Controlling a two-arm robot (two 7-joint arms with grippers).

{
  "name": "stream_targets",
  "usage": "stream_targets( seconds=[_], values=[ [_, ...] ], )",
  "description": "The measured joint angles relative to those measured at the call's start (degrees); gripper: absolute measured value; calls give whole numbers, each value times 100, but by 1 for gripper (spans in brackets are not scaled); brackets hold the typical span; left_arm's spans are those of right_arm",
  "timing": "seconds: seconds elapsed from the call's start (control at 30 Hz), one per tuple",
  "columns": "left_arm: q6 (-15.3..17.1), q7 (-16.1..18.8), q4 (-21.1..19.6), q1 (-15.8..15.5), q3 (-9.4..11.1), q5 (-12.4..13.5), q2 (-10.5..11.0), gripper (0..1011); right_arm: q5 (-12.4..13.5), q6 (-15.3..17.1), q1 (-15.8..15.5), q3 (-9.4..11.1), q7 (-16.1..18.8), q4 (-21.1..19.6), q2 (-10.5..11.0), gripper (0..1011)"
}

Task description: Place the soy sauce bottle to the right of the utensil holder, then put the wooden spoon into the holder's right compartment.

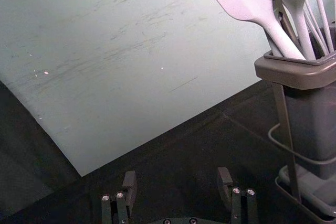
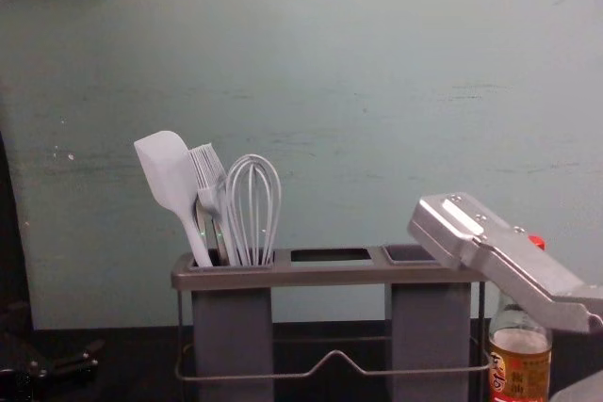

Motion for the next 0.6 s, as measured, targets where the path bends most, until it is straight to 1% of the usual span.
stream_targets(
  seconds=[0.6],
  values=[
    [0, 0, 0, 0, 0, 0, 0, 1005, -263, 229, 95, -52, 148, 82, -91, 1003]
  ],
)
